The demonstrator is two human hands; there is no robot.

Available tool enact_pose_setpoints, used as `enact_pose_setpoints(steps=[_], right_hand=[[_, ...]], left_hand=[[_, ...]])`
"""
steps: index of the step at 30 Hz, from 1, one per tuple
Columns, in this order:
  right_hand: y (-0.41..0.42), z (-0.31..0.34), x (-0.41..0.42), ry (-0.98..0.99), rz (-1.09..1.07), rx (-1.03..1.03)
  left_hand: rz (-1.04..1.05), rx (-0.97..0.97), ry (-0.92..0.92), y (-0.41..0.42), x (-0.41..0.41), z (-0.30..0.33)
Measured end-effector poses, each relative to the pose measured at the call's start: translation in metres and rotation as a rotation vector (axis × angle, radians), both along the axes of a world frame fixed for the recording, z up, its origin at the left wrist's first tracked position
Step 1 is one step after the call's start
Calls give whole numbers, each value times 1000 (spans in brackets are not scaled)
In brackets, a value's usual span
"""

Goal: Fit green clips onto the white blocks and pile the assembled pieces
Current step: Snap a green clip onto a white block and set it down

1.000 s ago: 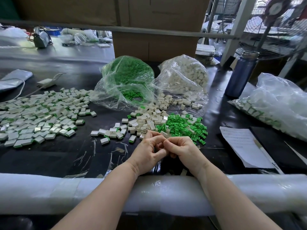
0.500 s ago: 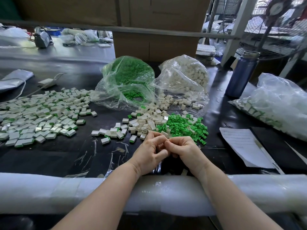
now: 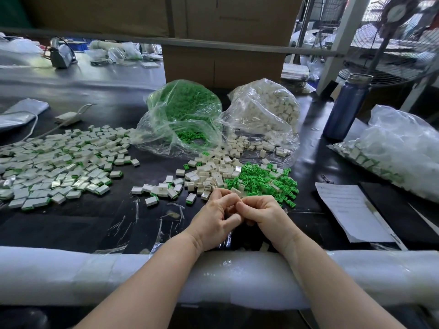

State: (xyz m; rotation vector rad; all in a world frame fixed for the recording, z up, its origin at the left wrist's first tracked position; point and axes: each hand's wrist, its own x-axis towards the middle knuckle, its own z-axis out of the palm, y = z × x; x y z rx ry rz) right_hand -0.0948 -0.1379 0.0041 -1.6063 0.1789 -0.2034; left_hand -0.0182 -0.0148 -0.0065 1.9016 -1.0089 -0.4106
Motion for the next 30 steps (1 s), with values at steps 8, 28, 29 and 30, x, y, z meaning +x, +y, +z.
enact_pose_setpoints(steps=[8,28,29,30], right_hand=[[2,2,-1,-1,-7,-16],[1,3,-2,7,-1,-1],[1,2,-1,7,-1,1],[1,2,-1,7,-1,2]], left_hand=[[8,7,-27,-2,1,-4],[10,33,-20,-1,-1,-2],[9,34,-19,-1,0,-2],[8,36,-19,-1,0,-2]])
